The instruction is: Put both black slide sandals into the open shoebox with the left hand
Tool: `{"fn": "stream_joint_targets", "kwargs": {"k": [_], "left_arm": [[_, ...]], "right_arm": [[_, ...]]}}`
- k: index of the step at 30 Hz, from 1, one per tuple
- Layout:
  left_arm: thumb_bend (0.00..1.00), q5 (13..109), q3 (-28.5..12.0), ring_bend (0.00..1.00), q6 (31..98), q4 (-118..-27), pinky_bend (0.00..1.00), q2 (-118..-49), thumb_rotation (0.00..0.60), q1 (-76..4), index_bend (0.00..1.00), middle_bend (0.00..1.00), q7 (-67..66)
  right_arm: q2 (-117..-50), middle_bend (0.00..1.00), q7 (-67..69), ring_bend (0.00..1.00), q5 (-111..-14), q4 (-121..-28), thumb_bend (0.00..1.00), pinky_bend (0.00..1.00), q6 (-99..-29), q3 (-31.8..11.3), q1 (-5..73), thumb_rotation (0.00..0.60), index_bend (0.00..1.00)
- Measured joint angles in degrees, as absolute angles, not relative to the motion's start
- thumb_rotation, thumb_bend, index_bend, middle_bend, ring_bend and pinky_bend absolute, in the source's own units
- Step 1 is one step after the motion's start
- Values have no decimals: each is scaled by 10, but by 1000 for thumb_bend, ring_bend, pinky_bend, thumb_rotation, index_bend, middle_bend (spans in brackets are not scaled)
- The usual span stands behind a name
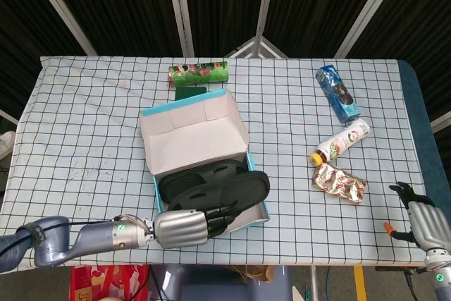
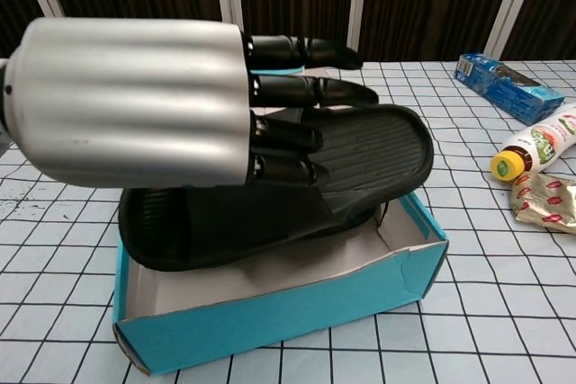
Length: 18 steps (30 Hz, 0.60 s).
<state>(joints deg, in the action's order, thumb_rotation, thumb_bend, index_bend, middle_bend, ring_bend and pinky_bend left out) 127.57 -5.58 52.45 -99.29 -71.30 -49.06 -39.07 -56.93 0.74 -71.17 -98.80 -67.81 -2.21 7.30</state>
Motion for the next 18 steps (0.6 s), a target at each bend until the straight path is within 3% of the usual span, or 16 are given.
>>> {"fn": "stream_joint_targets", "kwargs": {"k": [18], "left_arm": [[378, 1277, -4, 3, 521, -932, 0, -765, 600, -500, 483, 462, -391]], "right_arm": [[-569, 107, 12, 227, -708, -985, 292, 163, -671, -22, 75, 600, 176]]}}
